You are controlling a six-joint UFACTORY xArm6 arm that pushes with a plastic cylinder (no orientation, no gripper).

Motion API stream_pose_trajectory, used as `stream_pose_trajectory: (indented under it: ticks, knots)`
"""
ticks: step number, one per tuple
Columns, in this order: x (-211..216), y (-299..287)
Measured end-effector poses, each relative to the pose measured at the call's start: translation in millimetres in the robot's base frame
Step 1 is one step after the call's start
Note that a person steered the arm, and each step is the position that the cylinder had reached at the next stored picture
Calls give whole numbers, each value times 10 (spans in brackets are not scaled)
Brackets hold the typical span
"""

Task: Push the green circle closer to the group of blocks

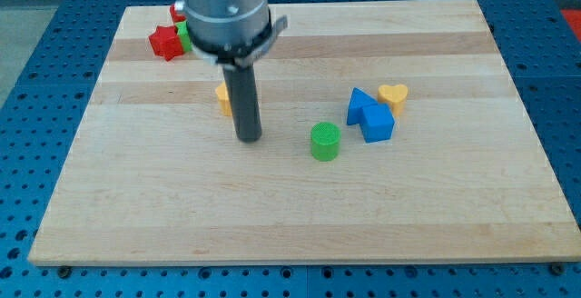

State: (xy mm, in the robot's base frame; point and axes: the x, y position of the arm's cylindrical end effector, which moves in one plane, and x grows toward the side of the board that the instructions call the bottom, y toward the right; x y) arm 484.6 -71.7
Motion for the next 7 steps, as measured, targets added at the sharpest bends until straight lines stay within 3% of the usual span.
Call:
stream_pose_trajectory:
  ticks: [1, 2, 3, 4, 6, 7]
  knots:
    - [529, 168]
    - [627, 740]
    - [578, 1144]
    - [376, 1196]
    - [-124, 1081]
    - [-137, 873]
